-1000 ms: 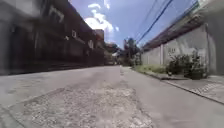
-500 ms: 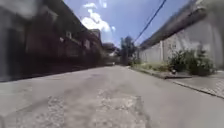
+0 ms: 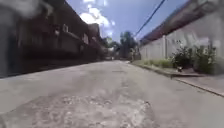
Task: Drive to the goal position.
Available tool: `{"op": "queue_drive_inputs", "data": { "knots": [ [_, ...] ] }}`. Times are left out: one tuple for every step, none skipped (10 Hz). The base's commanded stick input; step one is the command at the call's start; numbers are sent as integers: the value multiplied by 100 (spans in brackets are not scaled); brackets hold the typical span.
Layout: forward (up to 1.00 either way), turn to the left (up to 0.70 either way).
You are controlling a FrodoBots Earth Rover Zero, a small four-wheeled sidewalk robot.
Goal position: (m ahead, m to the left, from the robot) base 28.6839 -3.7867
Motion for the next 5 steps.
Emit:
{"op": "queue_drive_inputs", "data": {
  "knots": [
    [98, -24],
    [98, -9],
    [98, 0],
    [98, 0],
    [98, 0]
  ]
}}
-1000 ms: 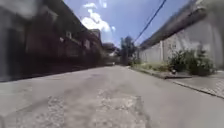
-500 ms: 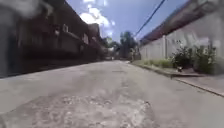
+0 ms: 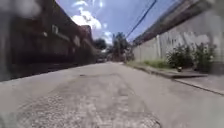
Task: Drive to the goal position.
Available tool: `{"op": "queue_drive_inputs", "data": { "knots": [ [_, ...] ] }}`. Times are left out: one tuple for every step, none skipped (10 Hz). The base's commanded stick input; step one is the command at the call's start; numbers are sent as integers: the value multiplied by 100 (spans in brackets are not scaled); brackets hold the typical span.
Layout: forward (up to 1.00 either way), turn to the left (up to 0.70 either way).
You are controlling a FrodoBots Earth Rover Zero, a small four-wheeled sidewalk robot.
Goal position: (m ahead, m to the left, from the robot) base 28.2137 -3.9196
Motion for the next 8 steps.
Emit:
{"op": "queue_drive_inputs", "data": {
  "knots": [
    [98, 0],
    [98, 0],
    [98, 0],
    [98, 0],
    [98, 0],
    [98, 0],
    [98, 0],
    [98, 0]
  ]
}}
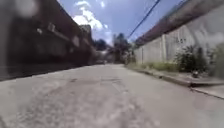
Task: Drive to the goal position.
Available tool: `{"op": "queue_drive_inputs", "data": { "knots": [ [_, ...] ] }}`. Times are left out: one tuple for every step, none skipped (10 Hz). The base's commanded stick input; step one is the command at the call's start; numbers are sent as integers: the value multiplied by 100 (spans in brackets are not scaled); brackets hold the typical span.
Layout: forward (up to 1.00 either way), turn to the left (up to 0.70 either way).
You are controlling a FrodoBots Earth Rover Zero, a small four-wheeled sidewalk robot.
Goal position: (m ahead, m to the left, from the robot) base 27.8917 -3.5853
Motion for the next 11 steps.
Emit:
{"op": "queue_drive_inputs", "data": {
  "knots": [
    [98, 0],
    [98, 0],
    [98, 0],
    [98, 0],
    [98, 0],
    [98, 0],
    [98, 0],
    [98, 0],
    [98, 0],
    [98, 0],
    [98, 0]
  ]
}}
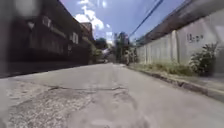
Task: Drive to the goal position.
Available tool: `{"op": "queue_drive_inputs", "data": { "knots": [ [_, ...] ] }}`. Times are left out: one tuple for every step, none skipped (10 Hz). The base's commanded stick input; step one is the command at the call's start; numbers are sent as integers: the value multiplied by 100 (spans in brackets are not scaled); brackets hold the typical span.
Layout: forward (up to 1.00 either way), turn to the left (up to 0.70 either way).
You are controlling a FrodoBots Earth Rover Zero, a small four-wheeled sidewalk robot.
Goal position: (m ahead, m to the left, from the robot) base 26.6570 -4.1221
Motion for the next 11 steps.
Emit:
{"op": "queue_drive_inputs", "data": {
  "knots": [
    [98, 0],
    [98, 0],
    [98, 0],
    [98, 0],
    [98, 0],
    [98, 0],
    [98, 0],
    [98, 0],
    [98, 0],
    [98, 0],
    [98, 0]
  ]
}}
